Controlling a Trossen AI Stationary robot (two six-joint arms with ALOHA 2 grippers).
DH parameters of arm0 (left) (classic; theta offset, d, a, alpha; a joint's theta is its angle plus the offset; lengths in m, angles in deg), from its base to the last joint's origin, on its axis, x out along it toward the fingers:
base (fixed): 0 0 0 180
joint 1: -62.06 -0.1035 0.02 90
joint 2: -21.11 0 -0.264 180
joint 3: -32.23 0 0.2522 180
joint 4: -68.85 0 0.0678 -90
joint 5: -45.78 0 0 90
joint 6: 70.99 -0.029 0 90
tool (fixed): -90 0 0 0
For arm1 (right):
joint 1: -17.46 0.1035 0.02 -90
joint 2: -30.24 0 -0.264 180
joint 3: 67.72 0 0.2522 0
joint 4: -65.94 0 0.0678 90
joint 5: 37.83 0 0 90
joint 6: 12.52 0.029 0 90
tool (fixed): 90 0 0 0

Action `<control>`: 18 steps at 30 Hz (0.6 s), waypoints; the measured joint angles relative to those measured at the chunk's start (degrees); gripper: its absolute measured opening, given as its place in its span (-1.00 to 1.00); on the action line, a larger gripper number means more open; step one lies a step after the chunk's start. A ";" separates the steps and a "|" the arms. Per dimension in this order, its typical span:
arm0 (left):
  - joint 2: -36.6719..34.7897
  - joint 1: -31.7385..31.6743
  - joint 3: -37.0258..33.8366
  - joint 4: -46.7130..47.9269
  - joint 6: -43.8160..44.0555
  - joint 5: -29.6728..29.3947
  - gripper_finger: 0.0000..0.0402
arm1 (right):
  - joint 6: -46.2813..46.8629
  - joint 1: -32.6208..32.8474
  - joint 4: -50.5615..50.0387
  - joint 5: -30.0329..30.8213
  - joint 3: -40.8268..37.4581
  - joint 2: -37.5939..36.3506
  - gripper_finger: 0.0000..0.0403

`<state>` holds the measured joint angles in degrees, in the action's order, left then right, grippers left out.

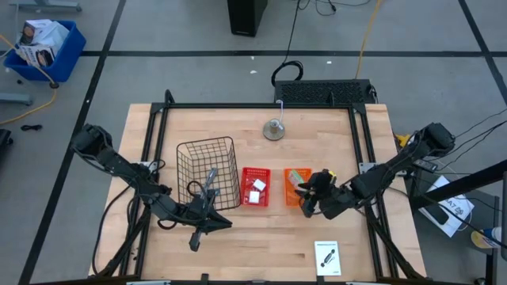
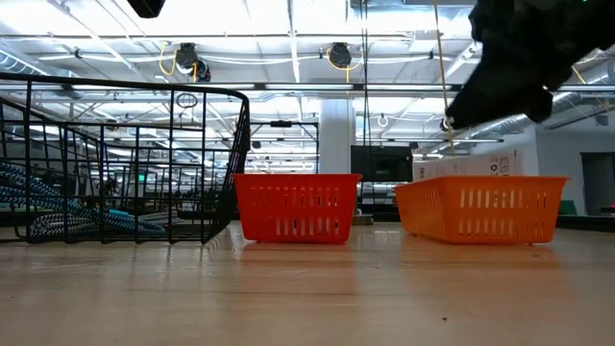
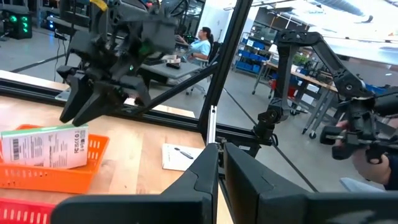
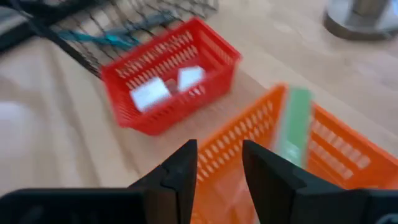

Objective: Pick and place items into bin
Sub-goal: Put the white card reader box into the orange basket, then put the card reader box into the orange basket

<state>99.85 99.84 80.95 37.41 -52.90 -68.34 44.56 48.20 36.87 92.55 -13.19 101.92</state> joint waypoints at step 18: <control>0.00 -0.03 0.00 0.47 1.32 -0.04 -0.85 | -2.08 9.92 14.03 -19.78 0.09 -4.57 -0.49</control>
<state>99.85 99.81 80.95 37.88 -51.59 -68.38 42.47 58.11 50.90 72.77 -13.10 97.35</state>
